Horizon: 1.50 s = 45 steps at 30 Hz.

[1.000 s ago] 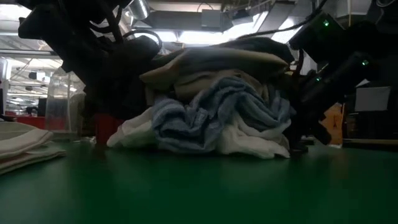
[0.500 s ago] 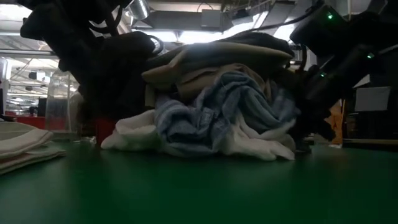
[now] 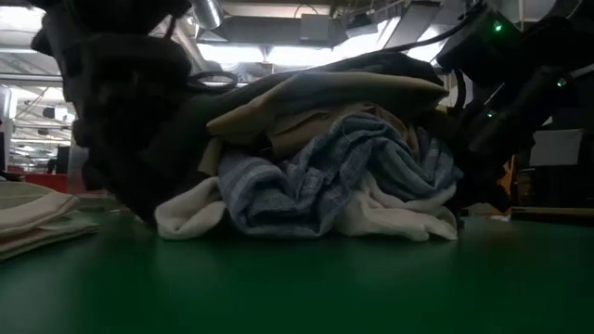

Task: Fold Laundry from Bin
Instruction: Put the stack of folded clothes into the red bin

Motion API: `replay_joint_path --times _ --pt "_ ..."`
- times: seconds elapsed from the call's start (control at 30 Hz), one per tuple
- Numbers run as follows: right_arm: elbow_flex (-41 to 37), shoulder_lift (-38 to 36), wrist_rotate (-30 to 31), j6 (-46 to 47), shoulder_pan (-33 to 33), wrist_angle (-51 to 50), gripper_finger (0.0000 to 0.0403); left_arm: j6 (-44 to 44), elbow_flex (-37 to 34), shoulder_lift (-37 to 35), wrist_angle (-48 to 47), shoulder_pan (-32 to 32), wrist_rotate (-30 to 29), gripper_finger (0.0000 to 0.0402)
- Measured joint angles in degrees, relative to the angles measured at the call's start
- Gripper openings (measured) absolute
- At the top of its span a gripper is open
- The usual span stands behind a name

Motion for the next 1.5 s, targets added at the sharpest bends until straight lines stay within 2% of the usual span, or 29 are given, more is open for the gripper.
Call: replay_joint_path --times 0.17,0.27,0.47,0.67,0.8,0.93,1.07,1.2,1.37,1.5 --pt "0.0 0.0 -0.4 -0.2 0.0 -0.7 0.0014 -0.6 0.0 -3.5 -4.9 -1.8 0.2 0.0073" --pt "0.0 -0.3 -0.6 -0.2 0.0 -2.4 0.0012 -1.7 0.0 -5.2 -5.7 -3.2 2.4 0.0071" --pt "0.0 -0.2 -1.7 -0.3 0.0 -3.7 0.0018 -1.8 0.0 -5.9 -3.8 -6.7 9.9 0.007" --pt "-0.1 -0.2 -2.8 -0.3 0.0 -3.6 0.0028 -1.5 0.0 -5.9 0.9 -9.3 10.0 0.007" --pt "-0.2 -0.2 -3.5 -0.3 0.0 -3.6 0.0045 -0.8 0.0 -5.9 9.4 -10.1 8.1 0.007" --pt "-0.2 -0.2 -4.5 -0.4 0.0 -3.6 0.0083 2.9 0.0 -5.9 18.5 -10.2 7.0 0.007" --pt "-0.2 -0.8 -8.6 -0.5 0.0 -4.1 0.0117 5.2 0.0 -5.9 23.7 -10.2 5.1 0.007" --pt "-0.3 -3.6 -12.0 -0.5 0.0 -5.4 0.0125 7.7 0.0 -5.9 26.2 -10.2 0.3 0.007" --pt "-0.5 -9.5 -14.0 -0.2 0.1 -13.7 0.0123 9.3 0.0 -5.8 27.2 -10.2 -8.8 0.007" --pt "-0.5 -14.3 -14.1 1.3 0.1 -25.2 0.0124 11.7 0.0 -5.8 27.8 -10.2 -11.5 0.007"
